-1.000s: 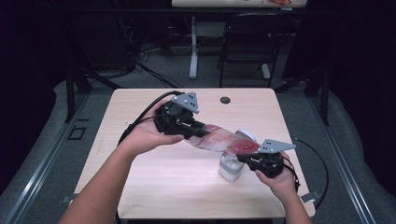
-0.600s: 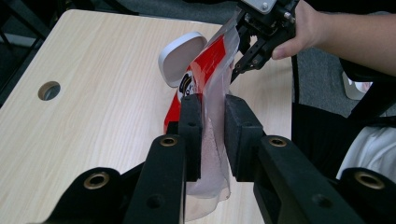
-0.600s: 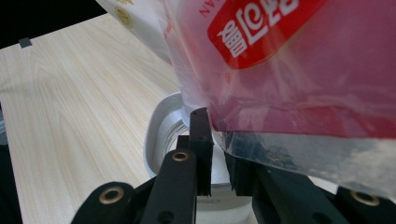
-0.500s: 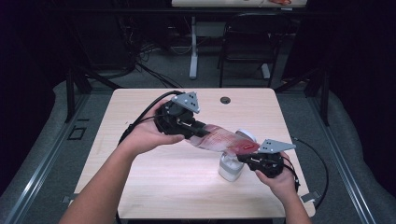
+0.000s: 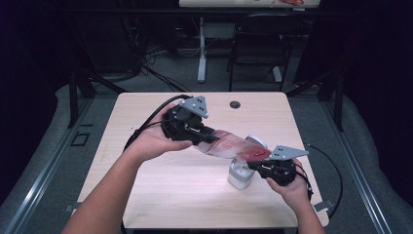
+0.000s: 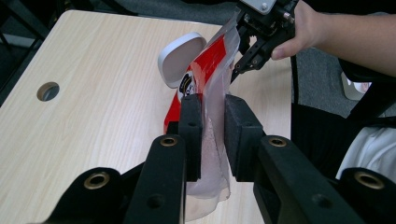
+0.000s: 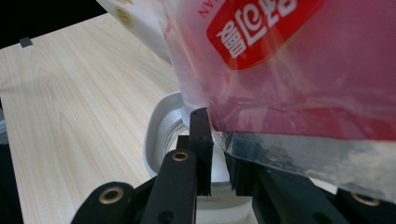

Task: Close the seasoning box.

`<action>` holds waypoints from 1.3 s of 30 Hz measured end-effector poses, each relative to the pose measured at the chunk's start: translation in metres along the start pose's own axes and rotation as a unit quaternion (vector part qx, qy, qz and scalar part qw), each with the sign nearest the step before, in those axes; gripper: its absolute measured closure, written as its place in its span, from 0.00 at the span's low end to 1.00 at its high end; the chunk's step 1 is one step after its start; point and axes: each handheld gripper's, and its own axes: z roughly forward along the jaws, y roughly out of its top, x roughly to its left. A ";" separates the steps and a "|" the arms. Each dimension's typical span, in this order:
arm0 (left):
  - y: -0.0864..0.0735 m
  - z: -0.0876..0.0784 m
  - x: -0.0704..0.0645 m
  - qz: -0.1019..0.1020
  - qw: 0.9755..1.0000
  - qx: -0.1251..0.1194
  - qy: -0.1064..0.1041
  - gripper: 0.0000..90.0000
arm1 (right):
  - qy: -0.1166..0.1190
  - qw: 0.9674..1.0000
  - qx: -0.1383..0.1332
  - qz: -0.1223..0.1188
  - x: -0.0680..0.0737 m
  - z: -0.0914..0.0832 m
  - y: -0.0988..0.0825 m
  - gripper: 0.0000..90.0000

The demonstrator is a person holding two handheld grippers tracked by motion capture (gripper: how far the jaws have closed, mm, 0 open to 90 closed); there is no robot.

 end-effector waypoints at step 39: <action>0.001 0.000 0.001 -0.002 1.000 -0.004 -0.001 0.87 | 0.004 1.000 0.003 -0.004 0.000 -0.002 0.000 0.91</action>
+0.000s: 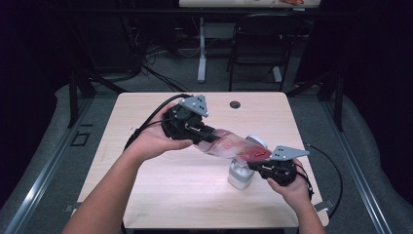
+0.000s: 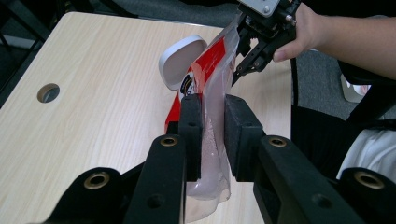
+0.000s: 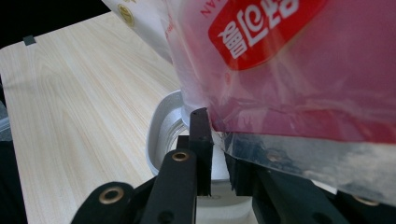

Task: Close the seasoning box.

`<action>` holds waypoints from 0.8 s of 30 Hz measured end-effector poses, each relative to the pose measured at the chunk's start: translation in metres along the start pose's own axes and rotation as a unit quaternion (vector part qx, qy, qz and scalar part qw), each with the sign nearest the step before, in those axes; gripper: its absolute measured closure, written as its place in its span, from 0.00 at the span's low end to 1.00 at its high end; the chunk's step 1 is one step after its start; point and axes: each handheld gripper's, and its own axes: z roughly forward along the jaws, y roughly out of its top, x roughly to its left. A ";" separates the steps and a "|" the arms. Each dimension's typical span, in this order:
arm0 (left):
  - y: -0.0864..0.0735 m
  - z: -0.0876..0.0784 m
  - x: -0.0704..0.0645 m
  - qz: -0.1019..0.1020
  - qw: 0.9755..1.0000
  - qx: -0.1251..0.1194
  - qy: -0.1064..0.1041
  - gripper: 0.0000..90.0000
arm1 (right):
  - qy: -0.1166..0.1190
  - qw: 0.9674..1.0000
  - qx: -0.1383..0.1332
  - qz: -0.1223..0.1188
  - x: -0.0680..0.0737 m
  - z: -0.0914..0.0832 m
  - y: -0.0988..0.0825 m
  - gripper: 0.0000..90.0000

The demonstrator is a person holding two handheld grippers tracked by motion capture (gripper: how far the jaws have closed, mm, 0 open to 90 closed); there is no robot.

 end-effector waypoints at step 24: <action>-0.002 0.000 0.001 0.000 1.000 -0.001 -0.001 0.87 | -0.002 1.000 -0.001 -0.001 0.001 -0.001 0.000 0.91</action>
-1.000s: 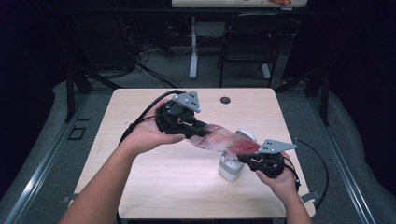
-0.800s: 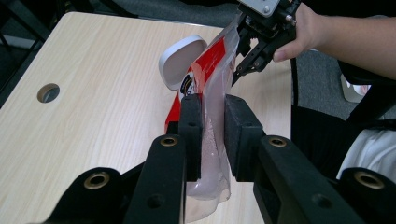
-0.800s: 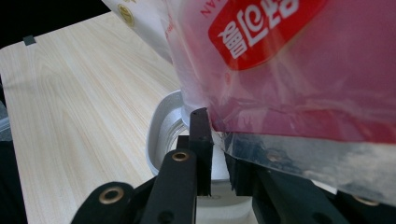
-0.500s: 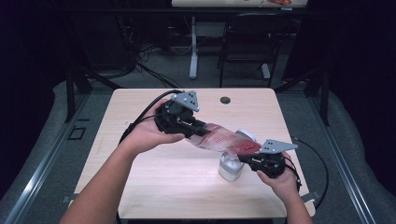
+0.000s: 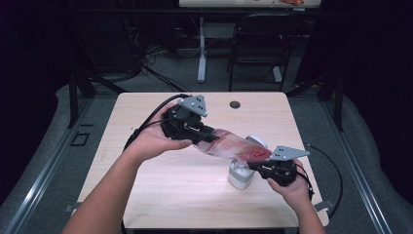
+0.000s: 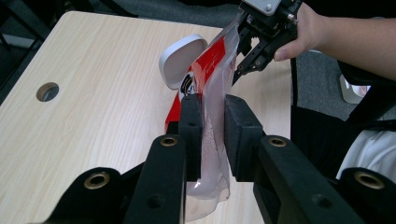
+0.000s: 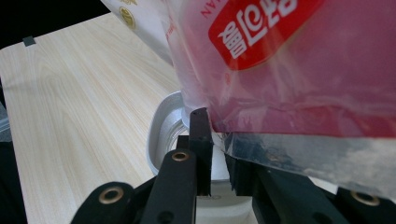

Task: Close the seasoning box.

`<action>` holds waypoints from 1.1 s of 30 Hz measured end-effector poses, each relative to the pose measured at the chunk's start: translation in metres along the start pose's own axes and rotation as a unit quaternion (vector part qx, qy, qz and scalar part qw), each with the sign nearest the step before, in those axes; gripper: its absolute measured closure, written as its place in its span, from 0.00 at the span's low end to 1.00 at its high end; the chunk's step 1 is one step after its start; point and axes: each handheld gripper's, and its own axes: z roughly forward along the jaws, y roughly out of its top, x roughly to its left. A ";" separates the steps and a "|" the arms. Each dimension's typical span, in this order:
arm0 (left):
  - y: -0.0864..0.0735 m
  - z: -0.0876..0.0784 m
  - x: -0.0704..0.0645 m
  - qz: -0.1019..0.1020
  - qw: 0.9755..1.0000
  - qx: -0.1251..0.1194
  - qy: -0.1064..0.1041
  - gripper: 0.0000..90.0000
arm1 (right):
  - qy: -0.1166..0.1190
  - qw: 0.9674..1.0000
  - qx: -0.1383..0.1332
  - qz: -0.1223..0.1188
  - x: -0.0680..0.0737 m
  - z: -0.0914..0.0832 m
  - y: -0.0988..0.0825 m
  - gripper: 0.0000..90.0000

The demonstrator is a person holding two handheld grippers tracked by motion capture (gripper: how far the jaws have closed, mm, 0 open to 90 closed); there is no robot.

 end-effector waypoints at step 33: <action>-0.005 0.000 0.001 -0.007 1.000 -0.005 -0.001 0.87 | 0.001 1.000 -0.001 0.001 0.001 0.002 0.000 0.91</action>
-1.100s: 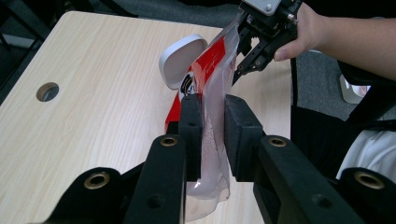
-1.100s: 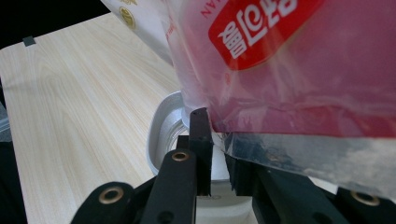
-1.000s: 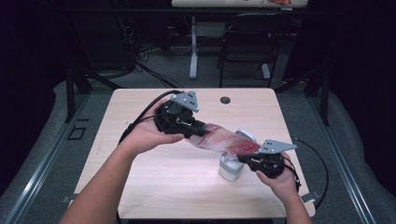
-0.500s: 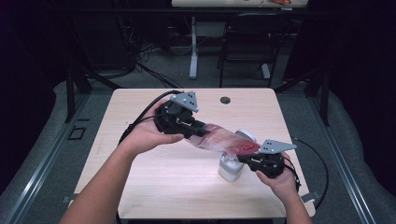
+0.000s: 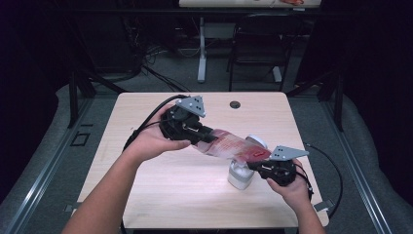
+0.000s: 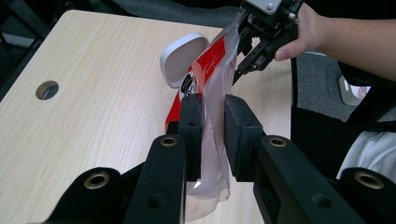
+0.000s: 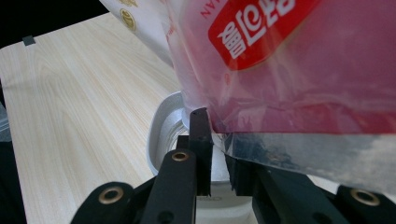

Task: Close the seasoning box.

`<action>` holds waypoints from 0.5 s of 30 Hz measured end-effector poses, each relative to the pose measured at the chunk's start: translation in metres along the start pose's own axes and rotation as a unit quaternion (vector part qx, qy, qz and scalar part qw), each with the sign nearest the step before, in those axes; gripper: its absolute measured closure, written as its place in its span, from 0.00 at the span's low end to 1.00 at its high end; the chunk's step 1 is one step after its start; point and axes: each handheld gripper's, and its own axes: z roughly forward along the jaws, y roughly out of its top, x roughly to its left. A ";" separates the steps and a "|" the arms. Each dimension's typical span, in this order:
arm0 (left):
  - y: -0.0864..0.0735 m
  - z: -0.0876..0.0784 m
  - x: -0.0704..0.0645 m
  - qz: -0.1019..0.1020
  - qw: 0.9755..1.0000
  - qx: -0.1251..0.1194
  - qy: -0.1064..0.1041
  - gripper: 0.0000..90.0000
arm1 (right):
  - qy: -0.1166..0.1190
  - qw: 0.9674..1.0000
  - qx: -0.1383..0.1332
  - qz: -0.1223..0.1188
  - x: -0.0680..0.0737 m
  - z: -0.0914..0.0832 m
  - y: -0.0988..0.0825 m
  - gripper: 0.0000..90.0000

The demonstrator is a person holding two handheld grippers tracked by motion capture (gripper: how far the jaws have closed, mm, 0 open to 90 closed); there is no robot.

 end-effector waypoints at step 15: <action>0.004 0.001 -0.001 0.003 1.000 0.001 0.001 0.87 | 0.001 1.000 0.002 0.000 0.000 0.000 0.000 0.91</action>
